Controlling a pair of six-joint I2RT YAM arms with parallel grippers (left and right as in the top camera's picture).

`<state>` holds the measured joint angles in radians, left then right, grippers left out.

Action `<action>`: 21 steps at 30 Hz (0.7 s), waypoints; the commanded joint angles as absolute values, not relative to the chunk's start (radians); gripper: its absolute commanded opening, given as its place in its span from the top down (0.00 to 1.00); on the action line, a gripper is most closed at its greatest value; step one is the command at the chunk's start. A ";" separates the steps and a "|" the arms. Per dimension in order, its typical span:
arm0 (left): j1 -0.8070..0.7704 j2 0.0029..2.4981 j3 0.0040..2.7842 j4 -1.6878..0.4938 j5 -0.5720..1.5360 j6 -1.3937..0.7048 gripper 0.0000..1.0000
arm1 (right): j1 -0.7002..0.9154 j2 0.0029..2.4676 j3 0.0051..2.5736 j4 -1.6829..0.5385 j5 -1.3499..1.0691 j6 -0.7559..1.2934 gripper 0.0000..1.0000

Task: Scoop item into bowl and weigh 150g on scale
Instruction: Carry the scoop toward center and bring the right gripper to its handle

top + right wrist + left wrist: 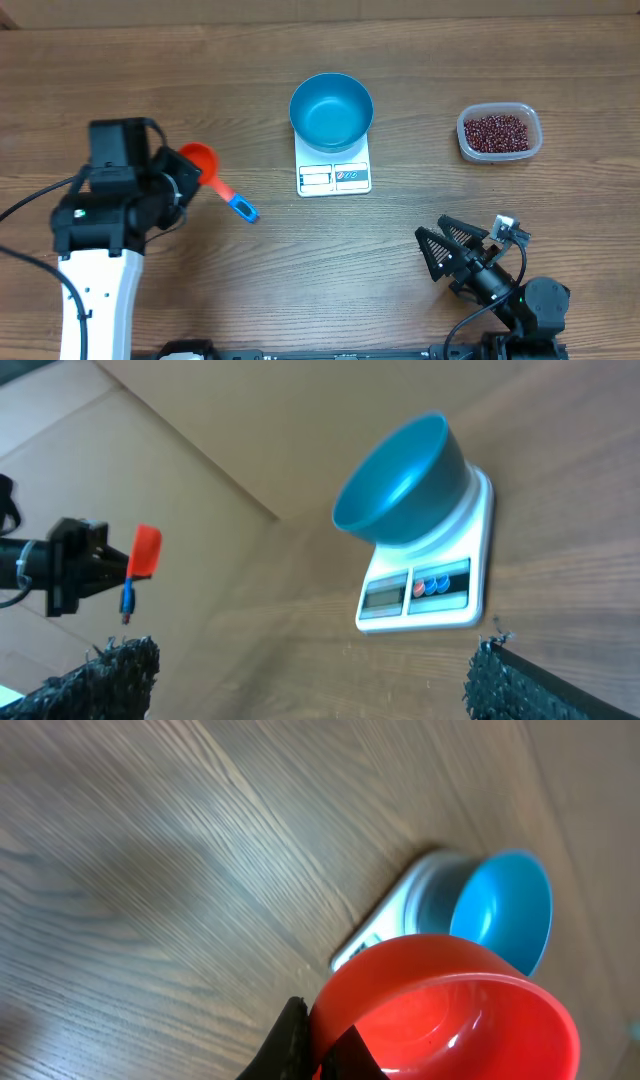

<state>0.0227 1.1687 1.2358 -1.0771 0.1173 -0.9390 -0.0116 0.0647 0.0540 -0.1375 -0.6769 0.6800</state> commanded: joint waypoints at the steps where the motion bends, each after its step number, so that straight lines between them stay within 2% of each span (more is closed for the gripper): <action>1: -0.084 1.155 1.257 -1.077 0.035 -0.980 0.96 | -0.006 0.151 0.166 -0.189 -0.688 0.653 0.00; 7: -0.260 1.156 1.243 -1.077 -0.140 -1.254 0.96 | -0.006 0.385 0.336 -0.309 -0.785 0.653 0.00; 14: -0.388 1.158 1.170 -1.074 -0.165 -1.645 0.96 | -0.006 0.644 0.427 -0.246 -1.127 0.657 0.00; 18: -0.435 1.160 1.131 -1.051 -0.165 -1.785 0.96 | -0.006 0.734 0.427 -0.239 -1.095 0.657 0.00; 21: -0.454 1.173 1.125 -1.028 -0.164 -1.797 0.96 | -0.006 0.795 0.427 -0.207 -1.078 0.657 0.00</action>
<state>-0.4389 1.1690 1.1339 -1.0405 -0.1326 -1.6821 -0.0113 0.7643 0.4042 -0.2276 -1.0504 0.6651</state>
